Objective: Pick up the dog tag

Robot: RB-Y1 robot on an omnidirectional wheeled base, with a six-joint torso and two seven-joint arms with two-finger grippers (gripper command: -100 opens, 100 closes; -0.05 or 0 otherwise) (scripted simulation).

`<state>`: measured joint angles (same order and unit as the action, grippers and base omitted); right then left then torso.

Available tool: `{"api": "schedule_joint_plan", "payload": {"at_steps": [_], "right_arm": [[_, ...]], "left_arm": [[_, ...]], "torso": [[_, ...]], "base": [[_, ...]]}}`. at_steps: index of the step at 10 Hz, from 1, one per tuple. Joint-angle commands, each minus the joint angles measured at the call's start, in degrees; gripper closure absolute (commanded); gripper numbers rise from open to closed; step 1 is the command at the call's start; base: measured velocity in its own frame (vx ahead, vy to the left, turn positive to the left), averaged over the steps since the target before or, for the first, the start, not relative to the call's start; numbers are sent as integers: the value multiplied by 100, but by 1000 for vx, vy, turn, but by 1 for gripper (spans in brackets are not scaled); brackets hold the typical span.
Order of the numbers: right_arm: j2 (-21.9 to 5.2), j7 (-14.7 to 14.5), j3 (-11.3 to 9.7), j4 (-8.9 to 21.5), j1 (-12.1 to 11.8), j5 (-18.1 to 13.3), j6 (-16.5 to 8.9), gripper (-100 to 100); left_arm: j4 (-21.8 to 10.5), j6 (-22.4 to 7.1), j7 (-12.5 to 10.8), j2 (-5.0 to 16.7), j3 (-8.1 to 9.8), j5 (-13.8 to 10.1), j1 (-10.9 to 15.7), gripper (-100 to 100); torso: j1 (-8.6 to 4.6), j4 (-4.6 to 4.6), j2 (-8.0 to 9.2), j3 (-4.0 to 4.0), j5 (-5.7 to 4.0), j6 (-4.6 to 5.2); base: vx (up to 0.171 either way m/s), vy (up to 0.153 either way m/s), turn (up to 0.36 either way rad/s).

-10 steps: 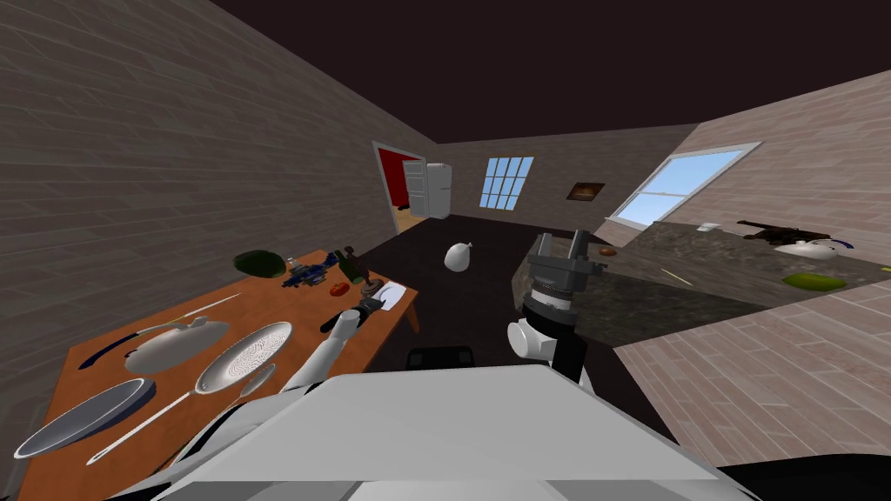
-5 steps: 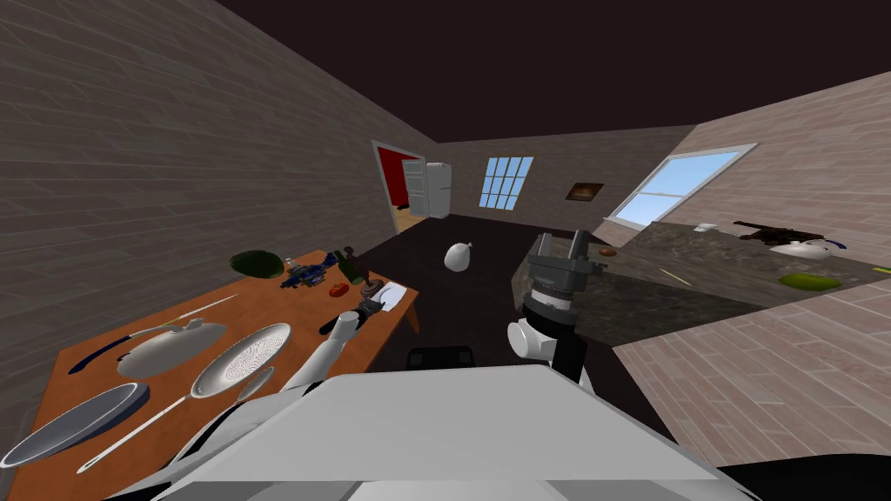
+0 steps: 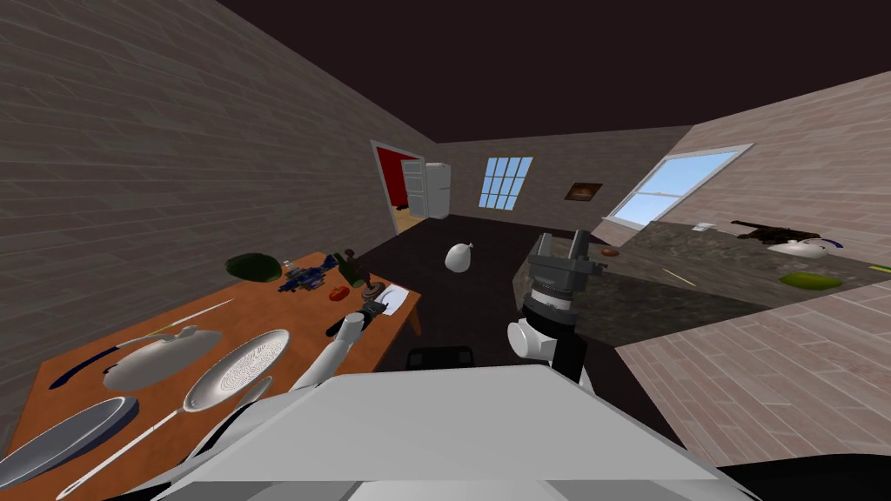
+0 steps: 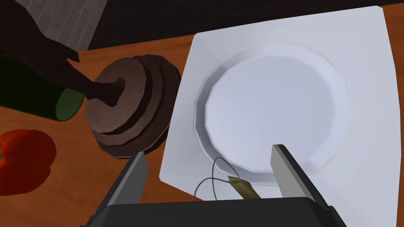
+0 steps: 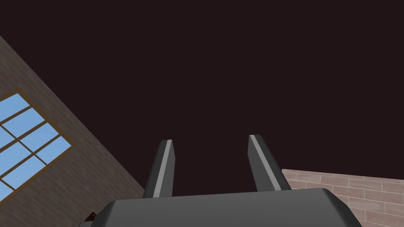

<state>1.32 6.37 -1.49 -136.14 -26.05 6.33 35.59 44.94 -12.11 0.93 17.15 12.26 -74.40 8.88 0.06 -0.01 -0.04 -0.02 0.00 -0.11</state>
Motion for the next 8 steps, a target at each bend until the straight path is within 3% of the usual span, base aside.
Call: {"api": "schedule_joint_plan", "payload": {"at_steps": [1,5,6,7,8], "right_arm": [[0,0,0,0,0,0,0,0],[0,0,0,0,0,0,0,0],[0,0,0,0,0,0,0,0],[0,0,0,0,0,0,0,0],[1,0,-1,0,1,0,0,0]], "left_arm": [[0,0,0,0,0,0,0,100],[0,-5,-2,-2,1,-5,2,100],[0,-4,-1,-1,1,-4,2,0],[47,-187,-148,190,17,28,3,100],[46,-249,-163,257,23,7,14,100]], "torso": [[0,0,0,0,0,0],[-10,0,5,3,-4,0],[-10,0,5,3,-4,0],[-10,0,5,3,-4,0],[-35,0,25,11,-9,-6]], "base": [[0,0,0],[0,0,0],[0,0,0],[-60,-88,40],[-96,-113,52]]}}
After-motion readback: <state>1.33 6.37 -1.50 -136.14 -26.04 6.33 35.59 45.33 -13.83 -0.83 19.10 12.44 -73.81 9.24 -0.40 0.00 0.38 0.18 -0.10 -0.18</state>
